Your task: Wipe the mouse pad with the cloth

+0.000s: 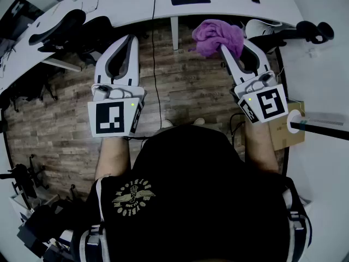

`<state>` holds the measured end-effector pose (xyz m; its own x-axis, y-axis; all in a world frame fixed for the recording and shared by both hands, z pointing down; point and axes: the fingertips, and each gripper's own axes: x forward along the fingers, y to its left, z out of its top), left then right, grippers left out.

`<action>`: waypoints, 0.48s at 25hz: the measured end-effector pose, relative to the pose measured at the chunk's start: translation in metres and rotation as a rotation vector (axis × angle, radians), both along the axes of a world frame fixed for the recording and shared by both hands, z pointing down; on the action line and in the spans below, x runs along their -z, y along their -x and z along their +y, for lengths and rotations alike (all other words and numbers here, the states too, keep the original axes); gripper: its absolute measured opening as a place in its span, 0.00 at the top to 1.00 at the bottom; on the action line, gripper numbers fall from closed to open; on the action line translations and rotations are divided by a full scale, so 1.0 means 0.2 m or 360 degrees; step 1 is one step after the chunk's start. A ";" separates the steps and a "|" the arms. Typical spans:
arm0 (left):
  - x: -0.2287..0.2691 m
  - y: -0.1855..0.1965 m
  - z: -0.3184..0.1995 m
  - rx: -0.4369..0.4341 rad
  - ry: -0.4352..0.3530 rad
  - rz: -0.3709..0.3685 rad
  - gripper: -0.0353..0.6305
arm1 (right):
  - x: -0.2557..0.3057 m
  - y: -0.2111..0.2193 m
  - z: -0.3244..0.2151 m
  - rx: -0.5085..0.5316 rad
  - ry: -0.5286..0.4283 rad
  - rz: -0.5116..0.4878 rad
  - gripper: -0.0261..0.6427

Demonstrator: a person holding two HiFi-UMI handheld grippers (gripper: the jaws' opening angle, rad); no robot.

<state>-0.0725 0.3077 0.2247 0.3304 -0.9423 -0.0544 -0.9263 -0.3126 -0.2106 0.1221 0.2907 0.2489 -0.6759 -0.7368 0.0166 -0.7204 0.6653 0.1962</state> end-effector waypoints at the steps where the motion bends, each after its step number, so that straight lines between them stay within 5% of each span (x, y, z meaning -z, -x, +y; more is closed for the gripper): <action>1: -0.01 0.04 0.01 0.0000 0.0005 0.0006 0.94 | 0.00 0.03 0.02 -0.0001 0.0002 0.0000 0.83; 12: -0.21 0.35 0.05 -0.0006 0.0083 0.0090 0.94 | -0.12 0.11 0.14 -0.0178 0.0113 0.0002 0.83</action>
<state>-0.1426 0.3176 0.2673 0.3320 -0.9430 -0.0242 -0.9349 -0.3255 -0.1413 0.1008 0.3177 0.2729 -0.5896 -0.8045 0.0722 -0.7906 0.5931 0.1522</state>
